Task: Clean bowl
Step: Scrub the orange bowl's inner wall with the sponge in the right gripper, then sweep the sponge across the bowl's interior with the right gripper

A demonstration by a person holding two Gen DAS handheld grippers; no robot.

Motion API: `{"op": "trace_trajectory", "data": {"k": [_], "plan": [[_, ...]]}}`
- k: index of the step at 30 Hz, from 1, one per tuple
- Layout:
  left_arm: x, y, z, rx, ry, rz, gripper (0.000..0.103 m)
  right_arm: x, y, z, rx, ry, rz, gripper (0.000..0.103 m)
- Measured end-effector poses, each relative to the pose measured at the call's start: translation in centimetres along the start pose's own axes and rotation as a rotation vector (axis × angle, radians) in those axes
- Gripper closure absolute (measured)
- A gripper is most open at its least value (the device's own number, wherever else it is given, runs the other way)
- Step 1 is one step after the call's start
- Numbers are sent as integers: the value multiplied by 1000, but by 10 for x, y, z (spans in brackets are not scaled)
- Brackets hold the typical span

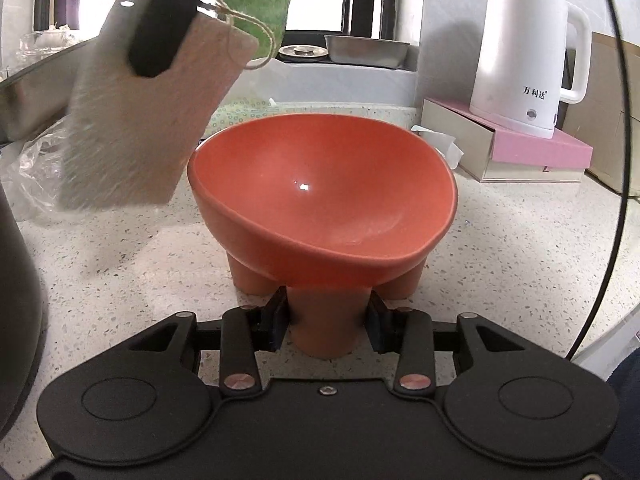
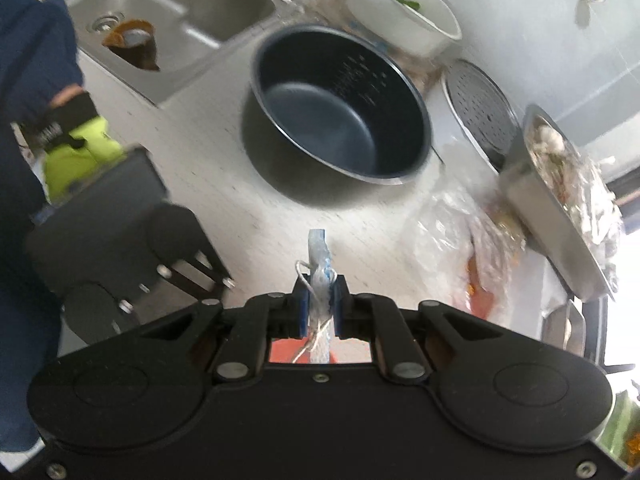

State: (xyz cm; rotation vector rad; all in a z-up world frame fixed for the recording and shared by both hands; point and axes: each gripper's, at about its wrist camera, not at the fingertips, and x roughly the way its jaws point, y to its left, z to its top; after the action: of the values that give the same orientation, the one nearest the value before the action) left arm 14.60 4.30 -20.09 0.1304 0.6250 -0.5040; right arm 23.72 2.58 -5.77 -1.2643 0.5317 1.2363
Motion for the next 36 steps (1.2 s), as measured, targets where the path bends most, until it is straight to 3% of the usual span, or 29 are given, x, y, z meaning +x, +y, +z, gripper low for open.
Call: {"op": "trace_trajectory", "data": {"k": [10, 20, 28, 36], "plan": [[-1, 0, 3, 14, 26, 4, 65, 0, -14, -57, 71, 78, -39, 90], [1, 0, 9, 45, 62, -4, 65, -21, 10, -105, 130, 138, -51, 90], [1, 0, 11, 60, 83, -19, 65, -38, 37, -124, 130, 185, -59, 90], [2, 1, 11, 65, 85, -23, 65, -52, 75, -123, 62, 204, -3, 91]]}}
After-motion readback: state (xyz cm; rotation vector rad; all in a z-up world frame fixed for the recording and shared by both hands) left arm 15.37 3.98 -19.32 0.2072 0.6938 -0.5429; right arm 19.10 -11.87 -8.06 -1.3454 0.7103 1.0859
